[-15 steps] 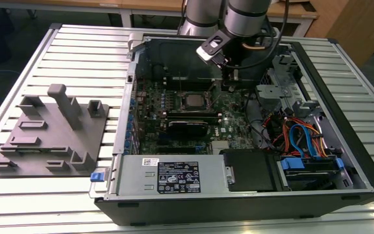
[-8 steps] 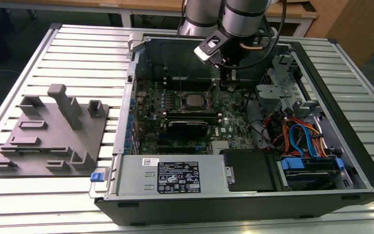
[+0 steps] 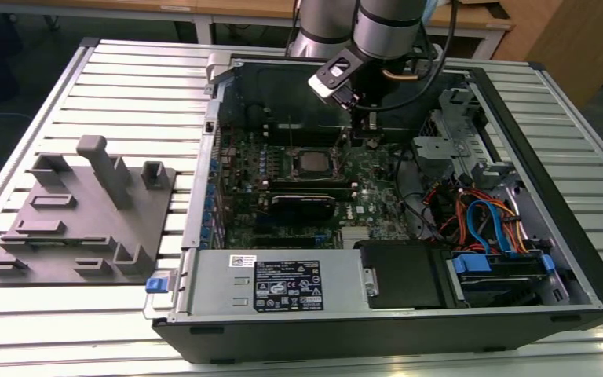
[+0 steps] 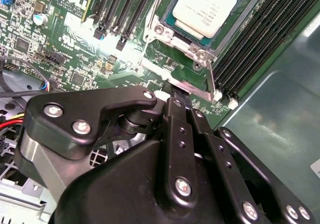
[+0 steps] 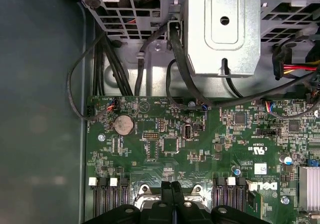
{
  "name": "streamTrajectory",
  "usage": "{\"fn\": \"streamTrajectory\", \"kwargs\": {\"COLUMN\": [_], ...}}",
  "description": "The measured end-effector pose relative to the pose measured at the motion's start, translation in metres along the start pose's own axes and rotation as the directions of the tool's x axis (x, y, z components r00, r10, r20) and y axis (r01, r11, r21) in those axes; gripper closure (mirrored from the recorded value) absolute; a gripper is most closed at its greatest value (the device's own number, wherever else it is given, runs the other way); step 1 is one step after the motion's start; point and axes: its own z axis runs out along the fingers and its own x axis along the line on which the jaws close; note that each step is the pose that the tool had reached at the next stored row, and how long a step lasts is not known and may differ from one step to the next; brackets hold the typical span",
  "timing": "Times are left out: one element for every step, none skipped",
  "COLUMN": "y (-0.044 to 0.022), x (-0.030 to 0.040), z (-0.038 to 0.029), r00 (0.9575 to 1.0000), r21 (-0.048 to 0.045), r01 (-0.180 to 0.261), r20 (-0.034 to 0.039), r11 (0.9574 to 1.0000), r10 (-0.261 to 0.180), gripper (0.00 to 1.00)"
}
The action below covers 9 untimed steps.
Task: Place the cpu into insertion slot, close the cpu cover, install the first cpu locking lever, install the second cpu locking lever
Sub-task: 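Close the cpu cover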
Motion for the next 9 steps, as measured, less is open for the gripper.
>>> {"fn": "streamTrajectory", "kwargs": {"y": [-0.0001, -0.0003, -0.0005, -0.0007, -0.0009, -0.0010, -0.0013, -0.0017, -0.0020], "x": [0.0000, 0.0000, 0.0000, 0.0000, 0.0000, 0.0000, 0.0000, 0.0000, 0.0000], "z": [0.0000, 0.0000, 0.0001, 0.0002, 0.0002, 0.0002, 0.0002, 0.0003, 0.0003], "r00": [1.0000, 1.0000, 1.0000, 1.0000, 1.0000, 1.0000, 1.0000, 1.0000, 1.0000], "r21": [0.0003, 0.0005, 0.0007, 0.0008, 0.0010, 0.0011, 0.0013, 0.0014, 0.0015], "r01": [0.000, 0.000, 0.000, 0.000, 0.000, 0.000, 0.000, 0.000, 0.000], "r20": [0.0002, 0.0002, 0.0001, 0.0000, 0.0001, 0.0001, 0.0001, 0.0000, 0.0000], "r11": [1.0000, 1.0000, 1.0000, 1.0000, 1.0000, 1.0000, 1.0000, 1.0000, 1.0000], "r10": [0.000, 0.000, 0.000, 0.000, 0.000, 0.000, 0.000, 0.000, 0.000], "gripper": [0.90, 0.90, 0.90, 0.90, 0.90, 0.90, 0.90, 0.90, 0.90]}}
